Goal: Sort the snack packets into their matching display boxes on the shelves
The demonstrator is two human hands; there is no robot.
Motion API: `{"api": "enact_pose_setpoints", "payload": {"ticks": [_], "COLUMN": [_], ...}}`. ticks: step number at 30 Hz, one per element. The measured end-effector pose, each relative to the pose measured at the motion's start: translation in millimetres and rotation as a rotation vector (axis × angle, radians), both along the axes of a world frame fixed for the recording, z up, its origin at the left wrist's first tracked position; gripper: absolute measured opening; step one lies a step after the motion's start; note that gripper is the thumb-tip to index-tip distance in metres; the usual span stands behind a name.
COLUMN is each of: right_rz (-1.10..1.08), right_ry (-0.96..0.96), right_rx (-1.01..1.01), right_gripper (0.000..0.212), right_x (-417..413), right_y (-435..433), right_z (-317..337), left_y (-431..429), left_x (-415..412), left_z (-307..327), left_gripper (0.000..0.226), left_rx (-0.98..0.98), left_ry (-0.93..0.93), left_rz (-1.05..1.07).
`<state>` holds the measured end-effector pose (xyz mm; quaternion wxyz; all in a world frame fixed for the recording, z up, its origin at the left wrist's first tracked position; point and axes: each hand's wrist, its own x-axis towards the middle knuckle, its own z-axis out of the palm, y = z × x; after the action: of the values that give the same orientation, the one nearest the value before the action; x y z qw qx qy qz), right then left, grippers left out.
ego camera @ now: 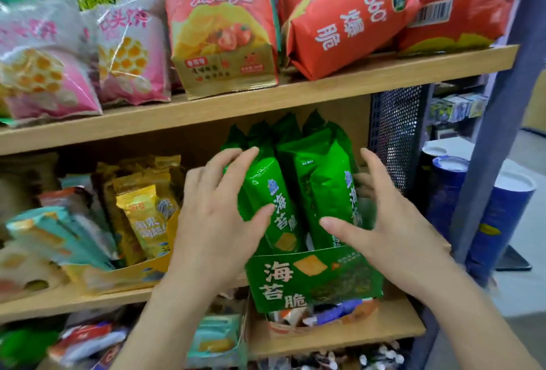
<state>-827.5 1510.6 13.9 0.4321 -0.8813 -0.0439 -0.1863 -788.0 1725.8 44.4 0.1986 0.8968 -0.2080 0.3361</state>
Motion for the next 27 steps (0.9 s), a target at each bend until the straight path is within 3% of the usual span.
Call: {"api": "enact_pose_setpoints", "payload": {"ticks": [3, 6, 10, 15, 18, 21, 23, 27], "right_rz": [-0.055, -0.061, 0.072, 0.16, 0.153, 0.118, 0.065, -0.069], "right_ry": [-0.096, -0.12, -0.245, -0.291, -0.252, -0.114, -0.061, -0.374], "right_rx": [-0.041, -0.037, 0.073, 0.013, -0.04, -0.163, -0.262, -0.348], "right_gripper": [0.105, 0.095, 0.09, 0.096, 0.101, 0.103, 0.103, 0.086], "right_x": [7.2, 12.6, 4.6, 6.0, 6.3, 9.4, 9.9, 3.7], "right_y": [10.4, 4.6, 3.9, 13.6, 13.8, 13.2, 18.1, 37.0], "right_z": [-5.5, -8.1, 6.7, 14.2, 10.5, 5.2, 3.1, 8.4], "left_y": [5.7, 8.0, 7.7, 9.9, 16.0, 9.9, 5.2, 3.6], "left_x": [18.5, 35.3, 39.0, 29.9, 13.5, 7.8, 9.6, 10.9], "left_z": [18.1, 32.7, 36.9, 32.3, 38.2, 27.5, 15.0, 6.3], "left_gripper": [0.085, 0.076, 0.057, 0.028, 0.027, 0.03, 0.032, 0.036], "left_rx": [0.275, 0.379, 0.289, 0.258, 0.225, 0.325, 0.289, 0.115], "left_ry": [0.064, 0.143, 0.111, -0.217, -0.343, -0.319, -0.259, -0.126], "left_rz": [-0.043, -0.087, -0.156, -0.27, -0.295, -0.288, -0.293, -0.313]}}
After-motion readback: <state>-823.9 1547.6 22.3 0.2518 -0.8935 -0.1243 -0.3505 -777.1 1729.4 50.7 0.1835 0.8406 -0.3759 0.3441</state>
